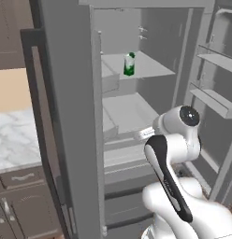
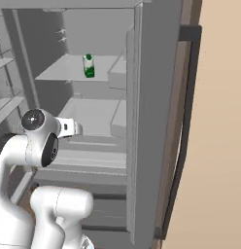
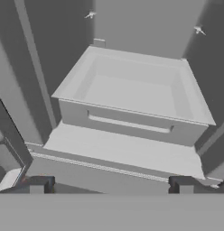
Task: Take a sugar cube from the saucer and place it inside the coffee. Then, grab milk from the fridge and place it next to the coffee on the counter to sweeten the coffee.
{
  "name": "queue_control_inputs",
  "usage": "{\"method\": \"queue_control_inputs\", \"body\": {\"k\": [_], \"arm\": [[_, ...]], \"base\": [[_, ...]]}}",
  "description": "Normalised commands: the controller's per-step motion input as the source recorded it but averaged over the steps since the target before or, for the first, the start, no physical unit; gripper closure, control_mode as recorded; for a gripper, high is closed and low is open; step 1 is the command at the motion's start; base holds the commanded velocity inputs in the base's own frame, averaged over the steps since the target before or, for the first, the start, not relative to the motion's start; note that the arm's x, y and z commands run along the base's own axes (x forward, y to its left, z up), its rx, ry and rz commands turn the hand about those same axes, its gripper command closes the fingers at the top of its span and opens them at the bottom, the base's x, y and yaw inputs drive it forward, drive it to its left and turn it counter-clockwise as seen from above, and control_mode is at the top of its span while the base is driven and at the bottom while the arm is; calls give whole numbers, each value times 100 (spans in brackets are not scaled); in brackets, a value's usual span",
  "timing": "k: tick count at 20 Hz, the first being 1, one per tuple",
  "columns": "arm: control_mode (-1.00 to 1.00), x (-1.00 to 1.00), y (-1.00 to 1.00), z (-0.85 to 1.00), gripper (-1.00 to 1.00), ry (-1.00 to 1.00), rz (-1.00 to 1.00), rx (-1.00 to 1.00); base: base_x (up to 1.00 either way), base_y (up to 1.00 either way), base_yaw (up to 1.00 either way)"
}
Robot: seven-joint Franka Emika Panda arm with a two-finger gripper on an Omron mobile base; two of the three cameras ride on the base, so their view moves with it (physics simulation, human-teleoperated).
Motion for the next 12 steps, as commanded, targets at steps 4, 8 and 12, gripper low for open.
{"method": "queue_control_inputs", "body": {"k": [4, 8, 12], "arm": [[100, 0, 0, 0, -100, 0, 0, 0], [100, 0, 0, 0, -100, 0, 0, 0], [-100, 21, 1, 33, -100, 0, -4, 0]], "base": [[58, 0, 0], [48, 0, 0], [9, 0, 0]]}}
